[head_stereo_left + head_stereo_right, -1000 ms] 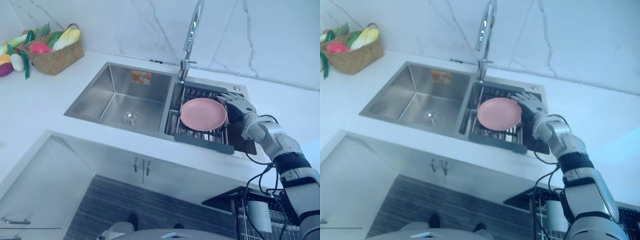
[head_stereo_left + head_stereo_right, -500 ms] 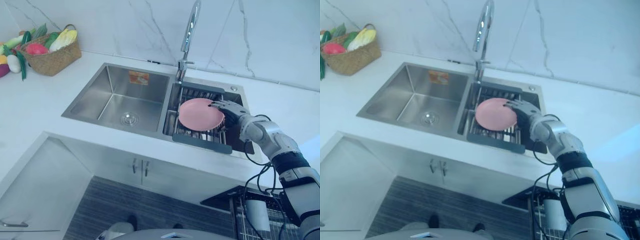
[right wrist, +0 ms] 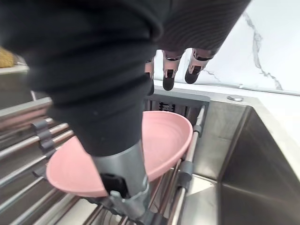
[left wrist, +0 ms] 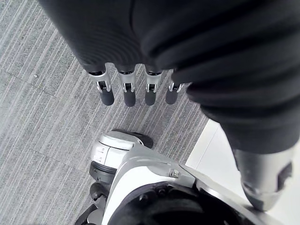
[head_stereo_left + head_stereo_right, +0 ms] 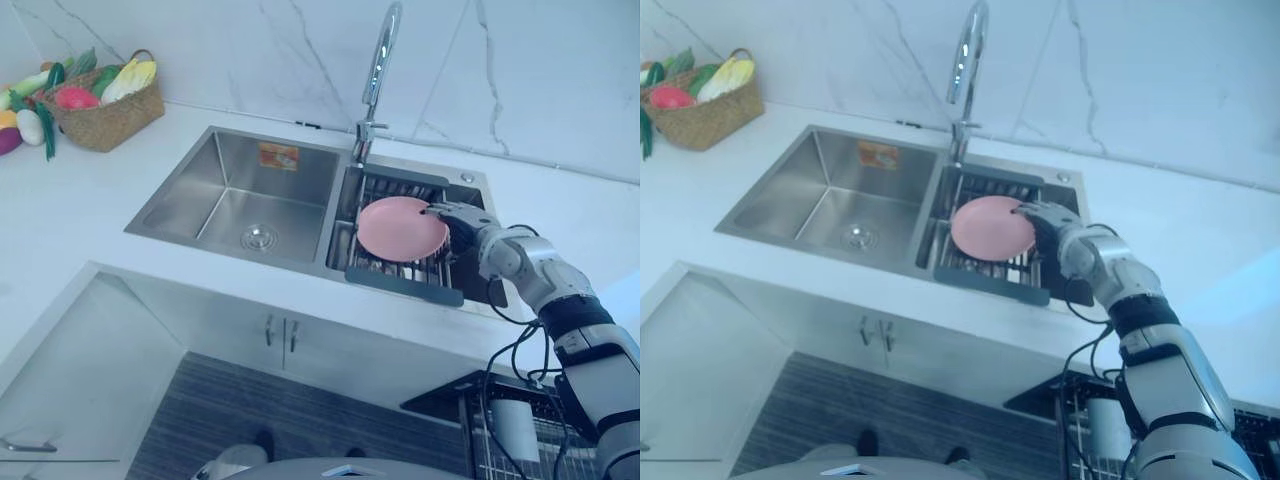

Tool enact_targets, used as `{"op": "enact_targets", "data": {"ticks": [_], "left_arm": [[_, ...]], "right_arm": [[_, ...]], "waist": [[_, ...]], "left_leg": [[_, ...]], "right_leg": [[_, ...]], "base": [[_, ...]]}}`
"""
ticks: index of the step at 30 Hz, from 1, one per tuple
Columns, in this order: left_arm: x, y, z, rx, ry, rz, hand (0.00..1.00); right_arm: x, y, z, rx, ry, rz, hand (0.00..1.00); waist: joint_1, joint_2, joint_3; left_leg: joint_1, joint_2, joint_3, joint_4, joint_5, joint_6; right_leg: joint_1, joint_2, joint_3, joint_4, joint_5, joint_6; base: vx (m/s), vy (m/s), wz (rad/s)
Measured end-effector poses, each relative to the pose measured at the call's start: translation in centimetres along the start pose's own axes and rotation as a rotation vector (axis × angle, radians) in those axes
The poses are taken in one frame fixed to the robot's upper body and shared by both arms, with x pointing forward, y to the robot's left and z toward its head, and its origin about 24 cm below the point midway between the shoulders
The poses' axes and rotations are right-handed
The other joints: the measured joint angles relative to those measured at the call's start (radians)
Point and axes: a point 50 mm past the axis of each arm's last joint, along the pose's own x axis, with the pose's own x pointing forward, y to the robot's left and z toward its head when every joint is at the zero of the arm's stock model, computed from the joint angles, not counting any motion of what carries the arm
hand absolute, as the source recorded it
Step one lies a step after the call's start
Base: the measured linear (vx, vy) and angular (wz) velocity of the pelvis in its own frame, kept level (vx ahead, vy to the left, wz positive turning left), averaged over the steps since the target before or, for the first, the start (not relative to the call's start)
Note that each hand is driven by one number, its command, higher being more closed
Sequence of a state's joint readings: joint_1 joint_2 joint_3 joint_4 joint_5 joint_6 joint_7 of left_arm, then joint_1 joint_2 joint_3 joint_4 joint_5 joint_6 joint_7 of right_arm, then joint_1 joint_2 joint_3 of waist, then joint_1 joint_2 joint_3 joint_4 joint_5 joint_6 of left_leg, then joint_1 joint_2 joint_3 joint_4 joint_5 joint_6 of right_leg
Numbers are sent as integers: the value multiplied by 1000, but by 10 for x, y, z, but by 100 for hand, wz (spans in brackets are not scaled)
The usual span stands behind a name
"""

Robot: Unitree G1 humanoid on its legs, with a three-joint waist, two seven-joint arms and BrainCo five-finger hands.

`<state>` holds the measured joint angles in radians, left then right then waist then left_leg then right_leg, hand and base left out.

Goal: Walk over to the sink, pick up the cup, carry it to the dishwasher, place the cup inside the dishwasher, then close the dishwasher door

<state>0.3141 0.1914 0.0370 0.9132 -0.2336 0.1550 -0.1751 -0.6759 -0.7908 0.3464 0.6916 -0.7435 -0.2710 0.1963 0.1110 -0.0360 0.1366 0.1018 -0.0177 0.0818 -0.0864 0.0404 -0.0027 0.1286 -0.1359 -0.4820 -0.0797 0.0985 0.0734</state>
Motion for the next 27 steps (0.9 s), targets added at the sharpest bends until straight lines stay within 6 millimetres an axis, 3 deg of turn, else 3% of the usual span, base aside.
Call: {"op": "enact_targets", "data": {"ticks": [14,27], "left_arm": [[0,-2,0,7,1,-9,0],[1,-6,1,0,-2,-24,0]], "right_arm": [[2,5,-3,10,23,25,0],[8,12,11,14,-5,9,0]], "waist": [[1,13,8],[2,25,31]], "left_leg": [[-15,-2,-5,0,8,6],[-33,-7,-50,0,18,6]], "right_leg": [[-15,1,-1,0,4,-1],[-15,0,-36,0,3,-1]], "base": [[0,0,0],[1,-3,8]]}}
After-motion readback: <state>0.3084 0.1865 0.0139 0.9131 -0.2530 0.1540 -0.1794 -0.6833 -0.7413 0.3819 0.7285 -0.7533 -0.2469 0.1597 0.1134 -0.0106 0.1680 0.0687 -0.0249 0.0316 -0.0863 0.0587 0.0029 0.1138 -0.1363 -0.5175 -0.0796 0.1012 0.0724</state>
